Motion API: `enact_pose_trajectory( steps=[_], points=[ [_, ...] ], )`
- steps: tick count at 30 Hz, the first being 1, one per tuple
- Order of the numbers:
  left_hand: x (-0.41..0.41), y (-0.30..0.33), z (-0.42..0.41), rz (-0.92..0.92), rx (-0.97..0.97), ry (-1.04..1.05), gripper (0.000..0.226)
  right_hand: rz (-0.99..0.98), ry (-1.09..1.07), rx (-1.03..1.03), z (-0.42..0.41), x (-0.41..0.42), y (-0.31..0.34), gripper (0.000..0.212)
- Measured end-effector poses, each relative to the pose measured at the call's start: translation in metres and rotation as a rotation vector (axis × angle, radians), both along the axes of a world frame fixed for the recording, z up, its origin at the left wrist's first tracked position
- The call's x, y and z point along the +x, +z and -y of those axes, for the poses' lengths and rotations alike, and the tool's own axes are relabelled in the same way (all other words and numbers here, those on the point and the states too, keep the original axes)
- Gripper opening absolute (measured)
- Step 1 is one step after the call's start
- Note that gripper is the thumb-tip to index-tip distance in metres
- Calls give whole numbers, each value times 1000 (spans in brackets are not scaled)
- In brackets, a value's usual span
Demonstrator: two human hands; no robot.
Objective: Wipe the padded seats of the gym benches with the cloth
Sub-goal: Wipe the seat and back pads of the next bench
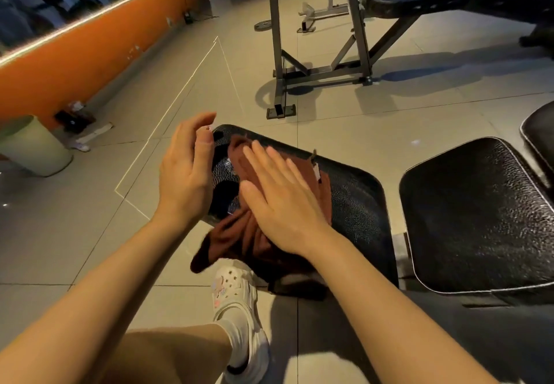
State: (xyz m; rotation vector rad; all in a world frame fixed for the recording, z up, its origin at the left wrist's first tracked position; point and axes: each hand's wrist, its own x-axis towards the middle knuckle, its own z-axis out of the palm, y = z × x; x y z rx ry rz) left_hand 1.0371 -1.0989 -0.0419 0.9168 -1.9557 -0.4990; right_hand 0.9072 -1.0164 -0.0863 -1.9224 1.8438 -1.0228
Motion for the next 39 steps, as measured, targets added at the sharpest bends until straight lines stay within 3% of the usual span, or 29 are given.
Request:
enact_pose_trajectory(
  steps=[4, 11, 14, 19, 23, 25, 28, 32, 35, 39],
  points=[
    [3, -4, 6, -78, 34, -24, 35, -11, -89, 75, -45, -41, -47, 58],
    [7, -7, 7, -48, 73, -114, 43, 60, -369, 220, -61, -69, -72, 75],
    [6, -8, 6, -68, 58, -103, 40, 8, -278, 174, -33, -45, -45, 80],
    [6, -6, 5, -21, 42, -72, 55, -22, 16, -13, 3, 9, 5, 65],
    [7, -7, 5, -13, 72, -108, 54, -92, 135, -113, -21, -7, -11, 58],
    [10, -6, 9, -36, 123, -165, 51, -67, 96, -105, -42, -24, -33, 57],
    [15, -5, 10, -14, 198, -258, 64, 45, -129, 36, -68, -54, -62, 56],
    [15, -5, 11, 3, 208, -276, 73, 66, -316, 175, -49, -59, -61, 65],
    [12, -7, 9, 7, 170, -235, 74, 30, -258, 193, -2, -39, -30, 62],
    [11, -7, 7, -11, 159, -206, 76, -25, -62, 64, 40, 5, 17, 58]
  ],
)
